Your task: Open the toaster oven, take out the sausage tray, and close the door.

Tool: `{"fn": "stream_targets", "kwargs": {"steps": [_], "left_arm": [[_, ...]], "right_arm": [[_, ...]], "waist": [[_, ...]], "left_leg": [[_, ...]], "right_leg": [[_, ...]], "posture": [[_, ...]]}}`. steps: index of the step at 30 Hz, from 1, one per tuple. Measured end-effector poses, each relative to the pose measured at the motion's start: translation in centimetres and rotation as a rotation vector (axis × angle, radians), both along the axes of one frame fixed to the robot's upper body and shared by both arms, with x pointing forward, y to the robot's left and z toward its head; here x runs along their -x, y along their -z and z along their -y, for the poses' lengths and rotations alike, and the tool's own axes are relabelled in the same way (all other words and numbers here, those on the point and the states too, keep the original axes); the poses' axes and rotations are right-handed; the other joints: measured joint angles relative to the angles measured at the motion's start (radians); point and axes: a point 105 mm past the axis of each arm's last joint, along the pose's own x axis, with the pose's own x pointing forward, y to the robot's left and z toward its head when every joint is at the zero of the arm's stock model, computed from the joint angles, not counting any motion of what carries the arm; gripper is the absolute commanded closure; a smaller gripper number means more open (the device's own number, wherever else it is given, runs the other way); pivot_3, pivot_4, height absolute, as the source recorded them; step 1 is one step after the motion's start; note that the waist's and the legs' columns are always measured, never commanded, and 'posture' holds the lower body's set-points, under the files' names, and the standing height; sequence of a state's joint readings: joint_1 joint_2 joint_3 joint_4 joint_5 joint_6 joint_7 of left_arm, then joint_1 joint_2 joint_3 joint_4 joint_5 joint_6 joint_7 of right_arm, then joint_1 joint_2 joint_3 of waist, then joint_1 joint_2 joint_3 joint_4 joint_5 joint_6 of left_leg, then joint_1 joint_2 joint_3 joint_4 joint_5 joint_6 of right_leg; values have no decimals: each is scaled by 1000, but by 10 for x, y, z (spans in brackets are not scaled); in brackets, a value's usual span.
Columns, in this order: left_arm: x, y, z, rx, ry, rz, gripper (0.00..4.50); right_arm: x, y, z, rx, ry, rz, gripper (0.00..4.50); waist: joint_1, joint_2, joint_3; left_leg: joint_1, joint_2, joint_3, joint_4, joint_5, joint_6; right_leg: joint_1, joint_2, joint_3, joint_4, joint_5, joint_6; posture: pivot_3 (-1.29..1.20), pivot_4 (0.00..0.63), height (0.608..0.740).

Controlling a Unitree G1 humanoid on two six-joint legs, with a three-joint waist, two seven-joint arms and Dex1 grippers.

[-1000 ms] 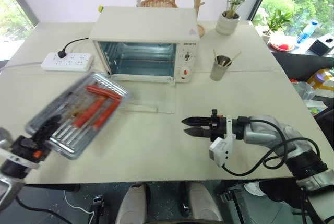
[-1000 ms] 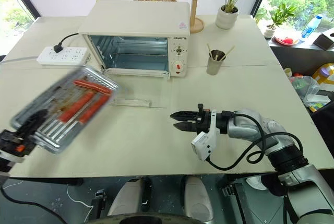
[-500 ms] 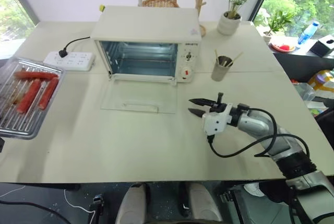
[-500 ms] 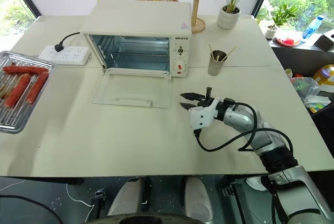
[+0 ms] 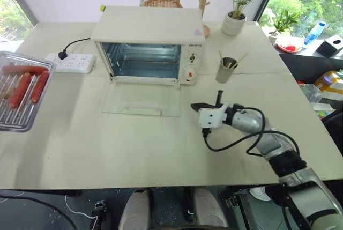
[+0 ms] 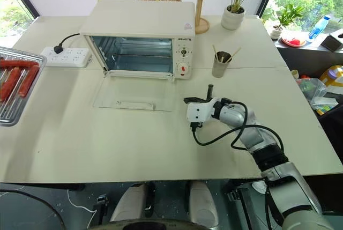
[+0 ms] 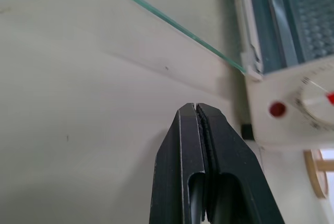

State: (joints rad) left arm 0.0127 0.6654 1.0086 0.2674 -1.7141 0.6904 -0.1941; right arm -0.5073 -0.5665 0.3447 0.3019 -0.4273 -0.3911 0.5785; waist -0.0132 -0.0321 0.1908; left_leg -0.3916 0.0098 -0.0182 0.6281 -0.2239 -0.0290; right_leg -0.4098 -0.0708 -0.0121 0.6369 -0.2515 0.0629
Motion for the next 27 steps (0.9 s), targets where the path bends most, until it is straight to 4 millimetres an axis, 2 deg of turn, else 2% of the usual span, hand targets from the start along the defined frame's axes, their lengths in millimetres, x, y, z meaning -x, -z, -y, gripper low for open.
{"fn": "stream_targets", "kwargs": {"steps": [2,14,17,22,27], "left_arm": [[-1,1,0,4,-2,1,4500],[-8,7,2,20,1,-7,4500],[-9,9,3,23,10,-15,4500],[-12,15,7,25,37,-38,4500],[-14,24,15,43,78,-54,4500]], "right_arm": [[-1,10,-3,15,-4,-17,4488],[-6,-2,-36,-9,-95,55,4488],[-9,-24,-40,-54,-107,103,4488],[-19,-81,-49,-139,-122,241,4488],[-28,-106,-56,-180,-116,309,4488]], "waist": [[0,0,0],[-2,-2,-1],[-6,-2,-1],[-4,-2,-1],[-1,-2,-1]], "left_leg": [[0,0,0,0,0,0],[0,3,0,-1,0,0],[0,4,0,-1,0,0],[0,5,0,-2,0,0],[0,5,0,-2,0,0]], "right_leg": [[0,0,0,-1,0,0],[0,5,0,-2,2,-1],[-1,6,1,-2,2,-1],[-1,7,1,-2,2,-2],[-1,6,1,-3,3,-2]], "posture": [[0,150,740],[0,150,740],[0,150,740],[0,150,740],[0,150,740]]}}
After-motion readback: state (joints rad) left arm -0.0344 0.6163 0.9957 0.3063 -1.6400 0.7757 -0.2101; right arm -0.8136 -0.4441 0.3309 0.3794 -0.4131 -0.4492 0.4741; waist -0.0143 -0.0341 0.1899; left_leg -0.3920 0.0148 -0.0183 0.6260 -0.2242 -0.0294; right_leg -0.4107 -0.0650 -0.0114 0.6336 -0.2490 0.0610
